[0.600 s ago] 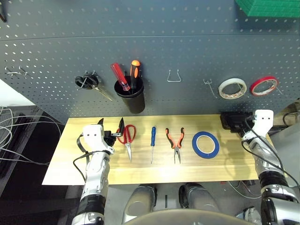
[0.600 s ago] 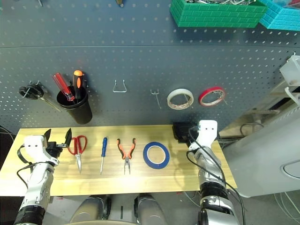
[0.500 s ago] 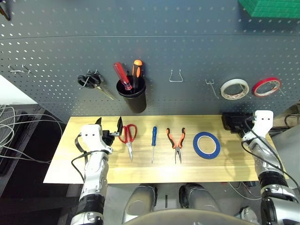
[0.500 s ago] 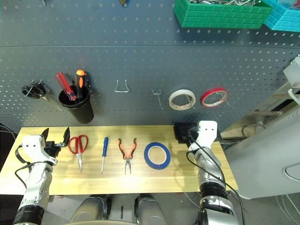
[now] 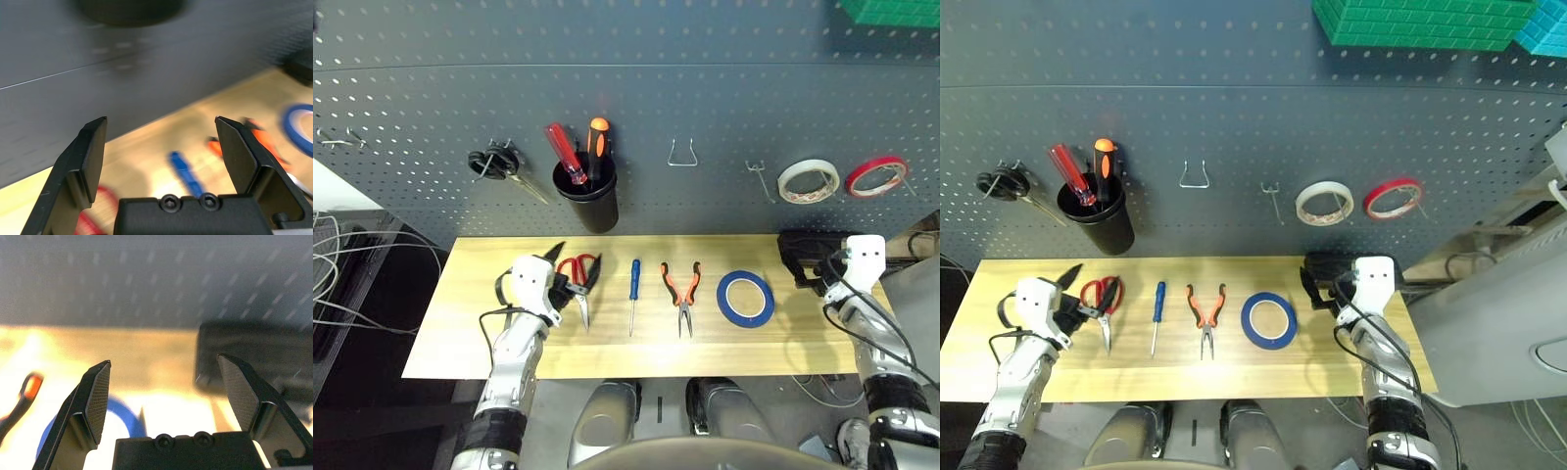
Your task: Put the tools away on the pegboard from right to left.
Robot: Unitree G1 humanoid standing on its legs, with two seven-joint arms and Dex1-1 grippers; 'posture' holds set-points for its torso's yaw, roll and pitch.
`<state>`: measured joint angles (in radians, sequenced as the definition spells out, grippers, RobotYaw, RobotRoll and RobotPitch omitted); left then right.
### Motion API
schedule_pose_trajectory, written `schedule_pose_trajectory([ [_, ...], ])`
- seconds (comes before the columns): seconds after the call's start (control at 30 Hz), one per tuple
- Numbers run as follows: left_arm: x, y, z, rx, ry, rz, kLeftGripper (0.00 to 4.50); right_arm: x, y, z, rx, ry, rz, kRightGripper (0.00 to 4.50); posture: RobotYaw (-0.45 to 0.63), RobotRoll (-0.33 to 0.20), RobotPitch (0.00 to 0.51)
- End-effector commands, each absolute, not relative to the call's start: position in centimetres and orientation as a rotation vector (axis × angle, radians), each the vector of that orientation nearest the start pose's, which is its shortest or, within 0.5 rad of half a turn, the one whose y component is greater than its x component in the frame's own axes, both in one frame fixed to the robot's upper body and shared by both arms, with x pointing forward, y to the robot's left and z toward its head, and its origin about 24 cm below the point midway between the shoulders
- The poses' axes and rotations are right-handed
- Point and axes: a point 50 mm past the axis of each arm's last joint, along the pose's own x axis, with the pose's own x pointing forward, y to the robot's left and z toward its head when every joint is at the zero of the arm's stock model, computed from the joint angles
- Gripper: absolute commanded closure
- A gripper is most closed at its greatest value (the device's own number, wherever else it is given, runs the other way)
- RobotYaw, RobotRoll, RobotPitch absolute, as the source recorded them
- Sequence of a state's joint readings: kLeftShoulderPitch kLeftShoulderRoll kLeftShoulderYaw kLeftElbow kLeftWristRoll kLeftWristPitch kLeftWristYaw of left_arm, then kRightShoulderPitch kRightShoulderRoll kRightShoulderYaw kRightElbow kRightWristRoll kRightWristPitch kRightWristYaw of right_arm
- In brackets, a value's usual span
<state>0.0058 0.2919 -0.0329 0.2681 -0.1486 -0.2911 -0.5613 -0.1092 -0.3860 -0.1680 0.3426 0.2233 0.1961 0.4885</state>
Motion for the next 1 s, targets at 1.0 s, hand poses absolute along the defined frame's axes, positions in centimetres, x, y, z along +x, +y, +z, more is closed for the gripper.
schedule_pose_trajectory([
  [1.0,23.1,15.1,-0.1,0.271,0.132,-0.795,0.00,26.1,-22.7,-3.7,-0.050,0.843,0.147,0.01,0.11,0.000,0.177],
])
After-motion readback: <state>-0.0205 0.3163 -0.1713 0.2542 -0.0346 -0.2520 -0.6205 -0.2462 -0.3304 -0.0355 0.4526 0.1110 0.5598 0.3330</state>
